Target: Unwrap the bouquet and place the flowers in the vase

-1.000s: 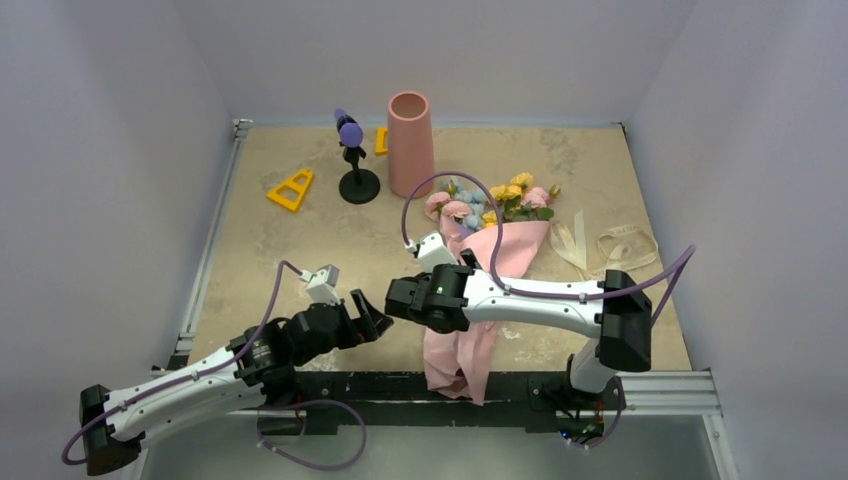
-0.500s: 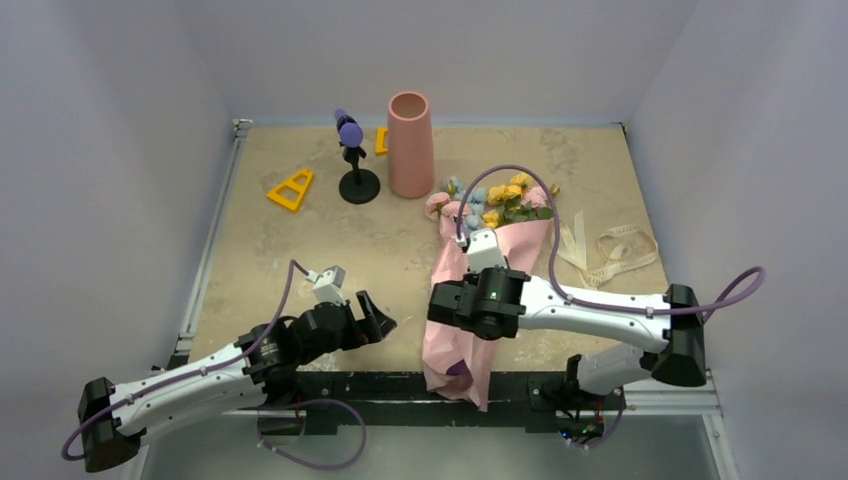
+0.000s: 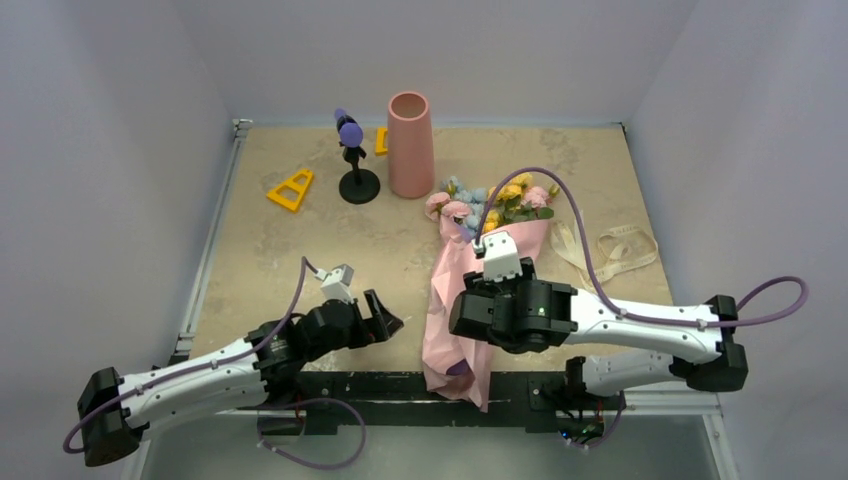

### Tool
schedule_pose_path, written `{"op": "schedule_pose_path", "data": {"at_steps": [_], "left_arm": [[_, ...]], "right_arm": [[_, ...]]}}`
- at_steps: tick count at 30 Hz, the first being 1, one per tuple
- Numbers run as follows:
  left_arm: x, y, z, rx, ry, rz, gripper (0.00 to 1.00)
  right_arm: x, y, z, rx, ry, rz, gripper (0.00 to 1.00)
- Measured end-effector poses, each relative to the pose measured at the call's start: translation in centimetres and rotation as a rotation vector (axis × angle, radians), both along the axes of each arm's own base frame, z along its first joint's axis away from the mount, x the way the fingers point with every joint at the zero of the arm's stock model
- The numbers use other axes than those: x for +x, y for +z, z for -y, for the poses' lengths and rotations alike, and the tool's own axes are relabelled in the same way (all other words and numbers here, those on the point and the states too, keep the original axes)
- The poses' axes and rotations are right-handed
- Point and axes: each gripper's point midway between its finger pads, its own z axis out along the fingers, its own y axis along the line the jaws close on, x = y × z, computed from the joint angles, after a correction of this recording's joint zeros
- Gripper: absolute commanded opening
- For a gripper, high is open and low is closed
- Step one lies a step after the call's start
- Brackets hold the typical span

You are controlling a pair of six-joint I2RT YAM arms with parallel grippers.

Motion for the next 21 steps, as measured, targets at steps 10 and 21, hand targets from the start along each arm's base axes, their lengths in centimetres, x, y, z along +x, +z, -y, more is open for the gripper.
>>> {"op": "schedule_pose_path", "data": {"at_steps": [10, 21], "left_arm": [[0.9, 2.7, 5.3, -0.097, -0.158, 0.098, 1.00], [3.8, 7.6, 11.6, -0.258, -0.264, 0.185, 0.96]], "right_arm": [[0.1, 1.6, -2.7, 0.171, 0.030, 0.013, 0.73], [-0.6, 2.6, -1.2, 0.334, 0.050, 0.015, 0.72]]}}
